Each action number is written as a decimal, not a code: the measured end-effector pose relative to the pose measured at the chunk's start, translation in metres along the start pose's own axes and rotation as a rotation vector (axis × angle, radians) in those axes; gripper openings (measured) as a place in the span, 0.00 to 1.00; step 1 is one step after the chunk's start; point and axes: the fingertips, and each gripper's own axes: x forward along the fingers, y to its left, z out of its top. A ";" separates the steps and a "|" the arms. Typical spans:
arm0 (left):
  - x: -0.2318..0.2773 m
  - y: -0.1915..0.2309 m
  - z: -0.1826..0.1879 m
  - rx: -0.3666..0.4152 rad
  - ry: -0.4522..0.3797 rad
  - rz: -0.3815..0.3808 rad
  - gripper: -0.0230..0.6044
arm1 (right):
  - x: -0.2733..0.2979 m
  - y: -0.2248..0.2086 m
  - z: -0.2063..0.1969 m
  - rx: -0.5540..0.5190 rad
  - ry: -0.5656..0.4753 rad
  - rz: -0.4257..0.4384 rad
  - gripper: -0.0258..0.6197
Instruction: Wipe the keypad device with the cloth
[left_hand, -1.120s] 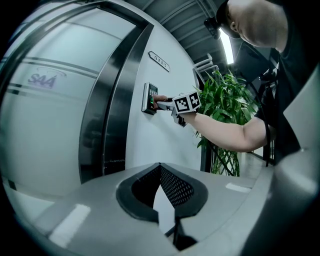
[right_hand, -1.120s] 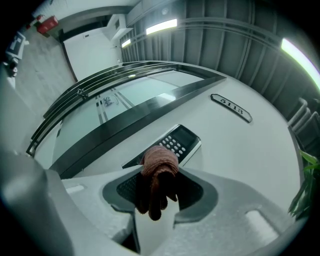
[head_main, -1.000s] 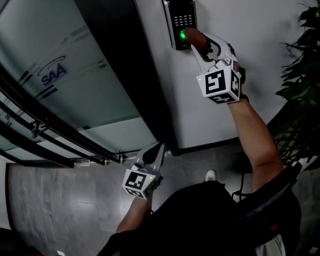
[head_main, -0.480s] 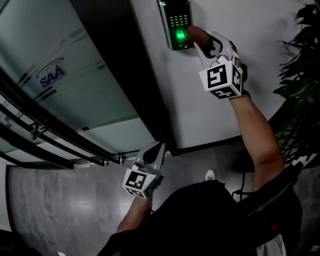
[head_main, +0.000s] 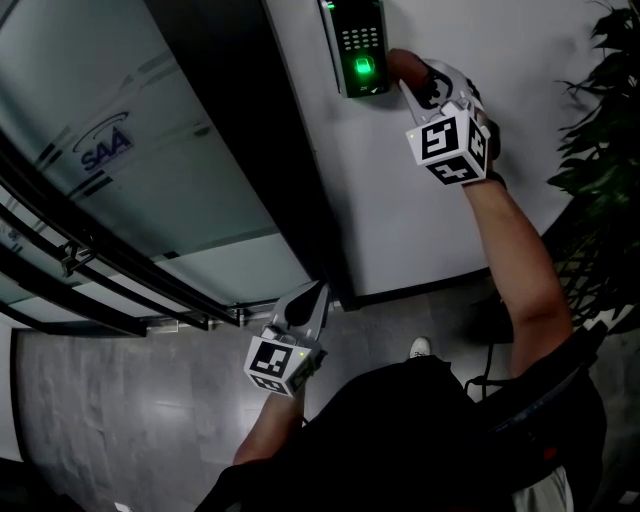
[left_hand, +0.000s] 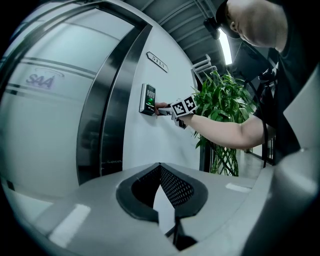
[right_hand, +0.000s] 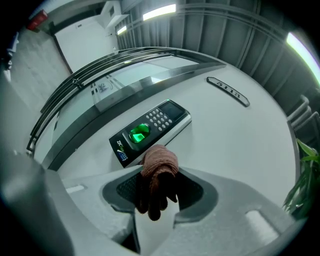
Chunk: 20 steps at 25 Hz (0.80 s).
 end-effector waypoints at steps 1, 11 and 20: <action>-0.002 0.001 -0.001 -0.002 0.000 0.004 0.06 | 0.000 0.000 -0.001 0.001 0.005 0.000 0.27; -0.031 0.008 -0.003 -0.015 -0.020 0.018 0.06 | -0.024 0.017 -0.004 0.081 0.070 0.040 0.27; -0.051 -0.010 -0.016 -0.048 0.022 -0.078 0.06 | -0.165 0.088 -0.020 0.597 0.049 0.225 0.27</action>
